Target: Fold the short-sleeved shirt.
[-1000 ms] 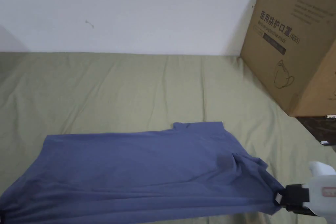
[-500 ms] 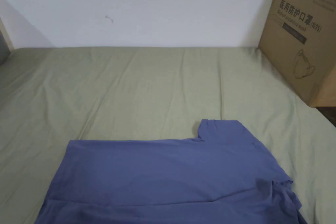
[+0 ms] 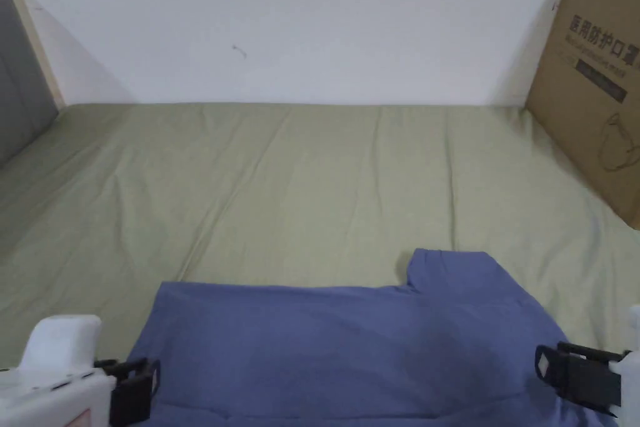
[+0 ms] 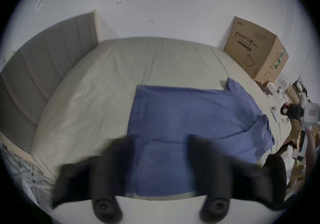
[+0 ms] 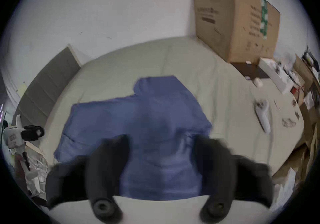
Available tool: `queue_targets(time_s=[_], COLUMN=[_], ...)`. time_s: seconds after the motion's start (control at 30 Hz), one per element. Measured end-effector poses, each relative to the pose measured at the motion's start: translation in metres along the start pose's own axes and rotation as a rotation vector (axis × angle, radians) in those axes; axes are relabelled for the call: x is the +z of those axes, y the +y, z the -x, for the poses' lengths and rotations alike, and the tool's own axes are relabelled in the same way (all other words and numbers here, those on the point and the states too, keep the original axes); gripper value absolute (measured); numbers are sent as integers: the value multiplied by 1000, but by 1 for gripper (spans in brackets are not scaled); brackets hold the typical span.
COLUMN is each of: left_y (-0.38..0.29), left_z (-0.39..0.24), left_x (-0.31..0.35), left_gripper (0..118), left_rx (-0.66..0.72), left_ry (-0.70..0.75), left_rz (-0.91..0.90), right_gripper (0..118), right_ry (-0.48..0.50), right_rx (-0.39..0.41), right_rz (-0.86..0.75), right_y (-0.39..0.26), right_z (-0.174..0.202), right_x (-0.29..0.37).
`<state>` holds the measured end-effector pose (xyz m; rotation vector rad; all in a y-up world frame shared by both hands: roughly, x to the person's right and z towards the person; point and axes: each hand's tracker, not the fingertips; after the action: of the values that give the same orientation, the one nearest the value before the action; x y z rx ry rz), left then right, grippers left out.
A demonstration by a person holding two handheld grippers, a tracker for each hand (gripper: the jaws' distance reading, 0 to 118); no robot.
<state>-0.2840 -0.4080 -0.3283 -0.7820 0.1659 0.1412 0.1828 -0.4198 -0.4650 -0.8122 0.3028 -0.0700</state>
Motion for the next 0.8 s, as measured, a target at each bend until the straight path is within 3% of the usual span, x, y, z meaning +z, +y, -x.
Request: queue_targets(time_s=[0.03, 0.13, 0.33, 0.37, 0.47, 0.5, 0.57, 0.73, 0.77, 0.8], left_y=[2, 28, 99, 109, 125, 126, 122, 100, 95, 92], left_z=[-6, 0, 48, 58, 77, 81, 78, 70, 68, 68], left_x=[-5, -25, -118, -134, -179, -192, -215, -259, -264, -268], left_gripper=[1, 1, 1, 7, 45, 45, 115, 114, 112, 101], left_rx=[-1, 29, 11, 33, 75, 73, 14, -96, -110, -120], left_ry=[-6, -79, -81, -82, -65, -60, -32, -25, -17, -20], left_rz=[4, 0, 104, 128, 142, 145, 211, 302, 333, 365], right_gripper=[5, 2, 2, 2, 2, 2, 2, 2, 2, 2], right_ry=[6, 28, 50, 49, 48, 43, 39, 4, 1, 1], right_rx=[3, 12, -2, -5, -31, -35, -47, -49, -47, -40], right_rz=[-7, -17, 14, 22, 56, 68, 84, 133, 145, 156], right_y=[4, 15, 28, 28, 27, 26, 22, 25, 28, 32], right_z=[3, 20, 27, 27, 19, 16, 13, -4, -6, -8], right_x=[-6, -23, -39, -40, -46, -48, -51, -68, -73, -78])
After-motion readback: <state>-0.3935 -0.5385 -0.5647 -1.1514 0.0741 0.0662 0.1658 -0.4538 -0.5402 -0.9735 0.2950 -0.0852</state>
